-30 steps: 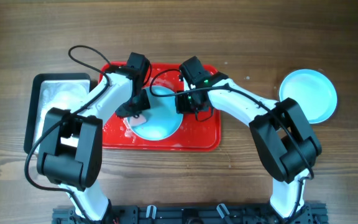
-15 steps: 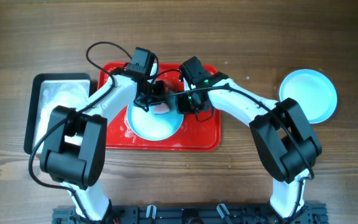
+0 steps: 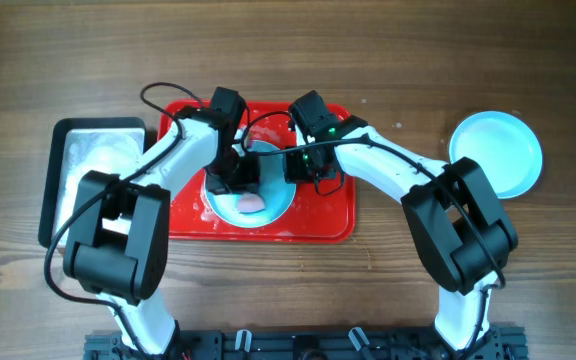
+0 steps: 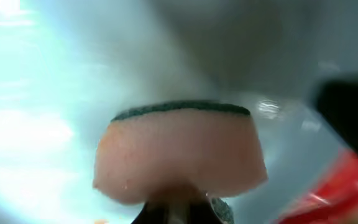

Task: Clean dirty plates on tray and stack at the side
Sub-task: 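Scrub the held plate's face with the sponge in the left gripper, then continue wiping the plate with the sponge in circular strokes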

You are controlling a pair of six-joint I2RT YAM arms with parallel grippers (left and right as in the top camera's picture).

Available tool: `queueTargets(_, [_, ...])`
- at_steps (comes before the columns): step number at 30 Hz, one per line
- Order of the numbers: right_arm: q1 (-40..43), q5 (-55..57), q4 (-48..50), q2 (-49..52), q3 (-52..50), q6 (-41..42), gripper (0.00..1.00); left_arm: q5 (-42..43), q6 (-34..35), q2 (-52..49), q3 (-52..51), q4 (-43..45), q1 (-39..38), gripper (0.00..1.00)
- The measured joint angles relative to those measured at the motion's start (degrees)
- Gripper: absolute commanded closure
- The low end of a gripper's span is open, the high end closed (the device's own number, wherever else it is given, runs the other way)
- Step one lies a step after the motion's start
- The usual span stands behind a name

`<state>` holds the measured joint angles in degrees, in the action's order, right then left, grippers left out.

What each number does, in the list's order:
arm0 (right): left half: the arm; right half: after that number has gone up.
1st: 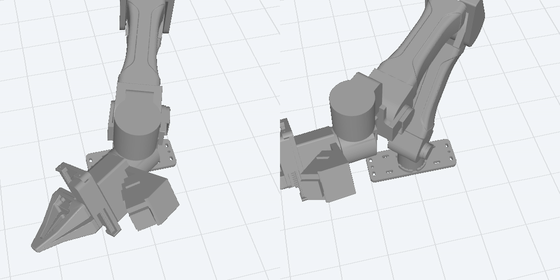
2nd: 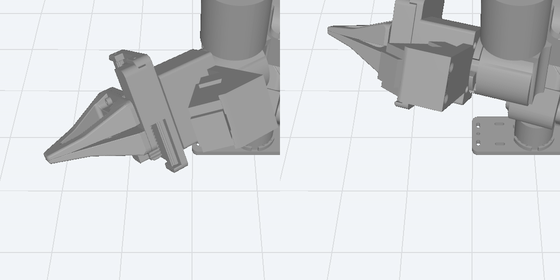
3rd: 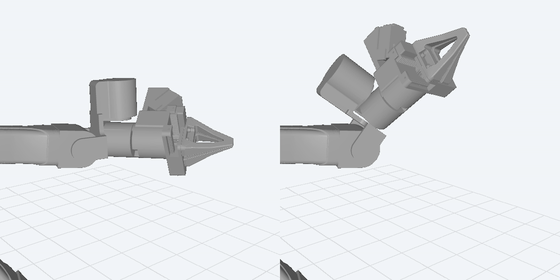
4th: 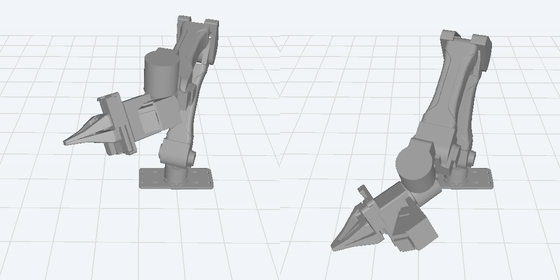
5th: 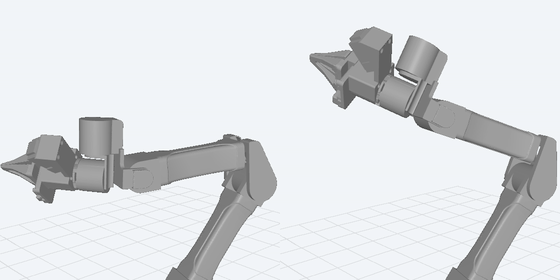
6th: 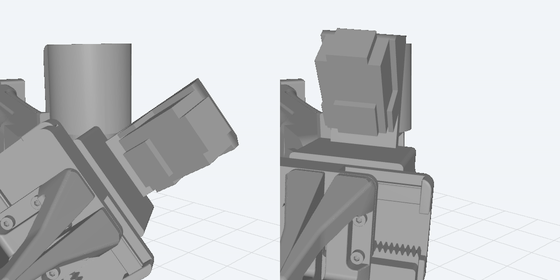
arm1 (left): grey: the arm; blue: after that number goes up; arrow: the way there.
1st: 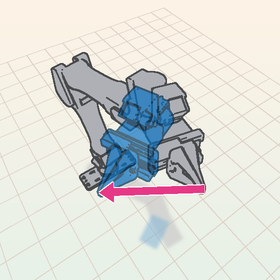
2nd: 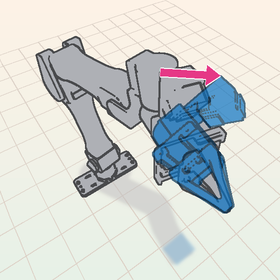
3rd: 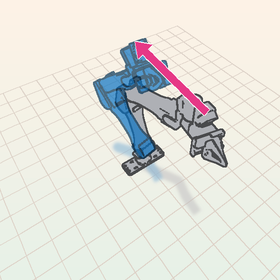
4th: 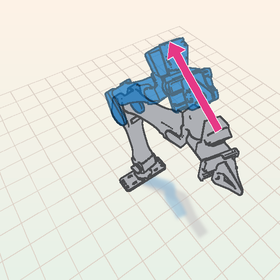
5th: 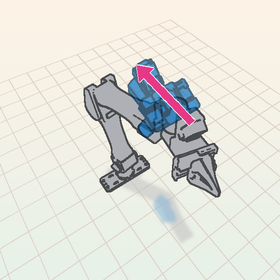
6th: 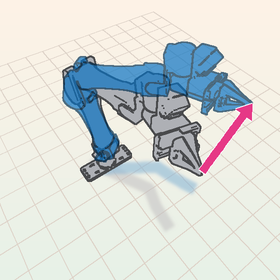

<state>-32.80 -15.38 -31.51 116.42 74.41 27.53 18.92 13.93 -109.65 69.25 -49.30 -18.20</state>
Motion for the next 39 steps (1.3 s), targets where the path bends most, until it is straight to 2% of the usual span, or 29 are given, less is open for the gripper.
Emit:
queueTargets(4, [0.0,-0.02,0.0,0.0,0.0,0.0,0.96,4.85,-1.75,-0.13,-0.42,9.03,-0.57,0.96])
queueTargets(6, [0.0,-0.02,0.0,0.0,0.0,-0.02,0.96,-0.92,1.18,-0.15,-0.42,12.15,-0.68,0.96])
queueTargets(10, [-0.02,-0.04,0.04,0.0,0.0,0.0,0.96,-15.21,7.04,-0.11,-0.22,12.79,-0.92,0.96])
queueTargets(15, [-0.02,-0.04,0.09,0.0,0.0,0.0,0.96,-26.47,9.9,0.0,0.39,6.19,-1.57,0.96])
queueTargets(22, [-0.28,-0.83,0.26,0.11,0.0,0.0,0.96,-31.08,13.46,-0.74,1.22,-4.98,-1.64,0.96])
queueTargets(24, [-0.52,-1.14,0.28,0.17,0.0,-0.02,0.95,-30.84,13.88,-0.85,1.22,-6.29,-1.64,0.96])
queueTargets(27, [-0.46,-1.07,0.2,0.17,0.0,-0.22,0.96,-26.18,12.63,-0.94,1.18,-5.75,-1.38,0.96])
queueTargets(31, [0.85,0.24,-0.11,0.04,0.0,-0.22,0.96,-15.19,9.4,-0.7,1.05,1.09,-1.92,0.96])
queueTargets(35, [1.07,0.35,-0.35,0.02,0.0,-0.24,0.96,-4.87,7.06,-1.22,0.81,8.66,-7.89,0.96])
queueTargets(39, [1.88,0.42,-1.01,-0.15,-0.02,-0.46,0.96,-2.93,6.73,-1.49,0.46,10.32,-8.55,0.96])
